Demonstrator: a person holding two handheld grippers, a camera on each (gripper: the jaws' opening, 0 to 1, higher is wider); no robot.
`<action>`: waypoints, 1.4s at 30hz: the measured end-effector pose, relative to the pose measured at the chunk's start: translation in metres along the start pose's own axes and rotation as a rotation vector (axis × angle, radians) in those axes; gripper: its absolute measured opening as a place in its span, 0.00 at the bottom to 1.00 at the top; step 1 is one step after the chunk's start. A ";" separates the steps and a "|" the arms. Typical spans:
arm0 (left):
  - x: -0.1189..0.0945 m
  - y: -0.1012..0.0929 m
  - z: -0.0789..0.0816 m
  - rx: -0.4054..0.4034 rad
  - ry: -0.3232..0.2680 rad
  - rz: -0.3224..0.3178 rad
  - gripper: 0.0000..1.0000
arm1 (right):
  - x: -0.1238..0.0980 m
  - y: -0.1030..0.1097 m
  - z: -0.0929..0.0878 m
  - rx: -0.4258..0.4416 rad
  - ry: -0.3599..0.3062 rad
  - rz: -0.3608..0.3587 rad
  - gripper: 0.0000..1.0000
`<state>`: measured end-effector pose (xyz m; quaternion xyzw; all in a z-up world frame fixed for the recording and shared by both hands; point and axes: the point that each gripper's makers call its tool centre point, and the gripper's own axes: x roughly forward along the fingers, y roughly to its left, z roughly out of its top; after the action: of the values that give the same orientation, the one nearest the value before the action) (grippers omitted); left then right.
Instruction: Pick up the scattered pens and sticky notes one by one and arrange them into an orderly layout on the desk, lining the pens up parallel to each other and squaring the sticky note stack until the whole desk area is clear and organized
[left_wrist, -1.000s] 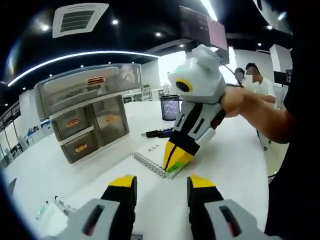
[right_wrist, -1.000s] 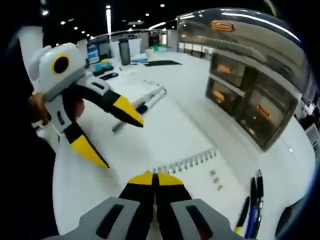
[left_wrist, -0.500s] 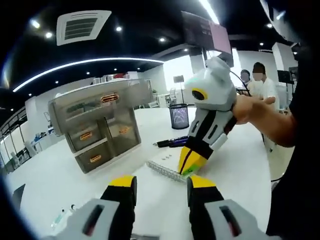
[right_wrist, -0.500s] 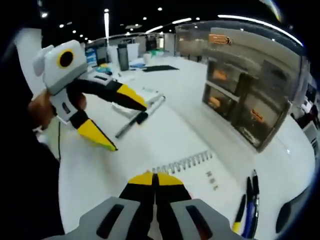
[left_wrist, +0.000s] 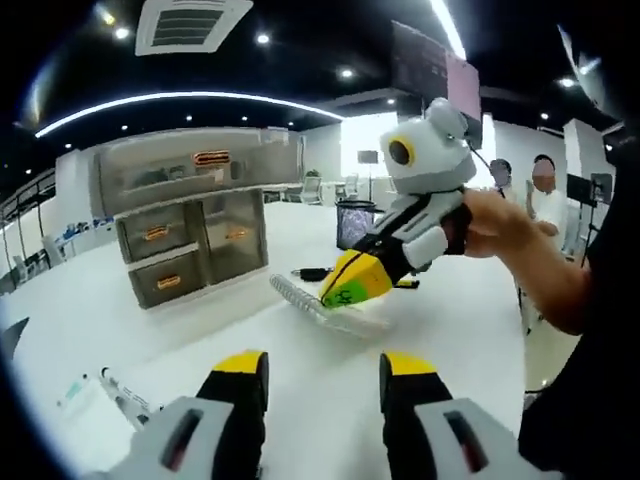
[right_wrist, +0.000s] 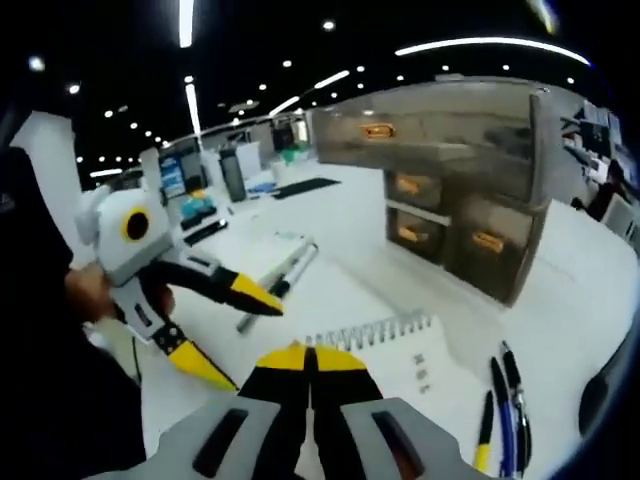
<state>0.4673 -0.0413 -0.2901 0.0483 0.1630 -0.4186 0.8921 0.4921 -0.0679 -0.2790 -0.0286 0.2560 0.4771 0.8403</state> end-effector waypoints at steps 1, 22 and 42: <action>0.001 -0.002 -0.001 -0.021 0.001 -0.004 0.46 | 0.000 0.000 0.001 0.005 -0.005 0.000 0.00; 0.018 -0.029 -0.017 -0.196 0.017 -0.034 0.52 | 0.010 0.006 0.022 0.086 -0.083 0.053 0.00; 0.024 -0.033 -0.014 -0.369 -0.052 -0.042 0.58 | 0.017 0.015 0.039 0.147 -0.120 0.097 0.00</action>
<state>0.4532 -0.0770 -0.3094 -0.1306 0.2148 -0.4014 0.8807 0.5027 -0.0349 -0.2497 0.0742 0.2405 0.4980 0.8299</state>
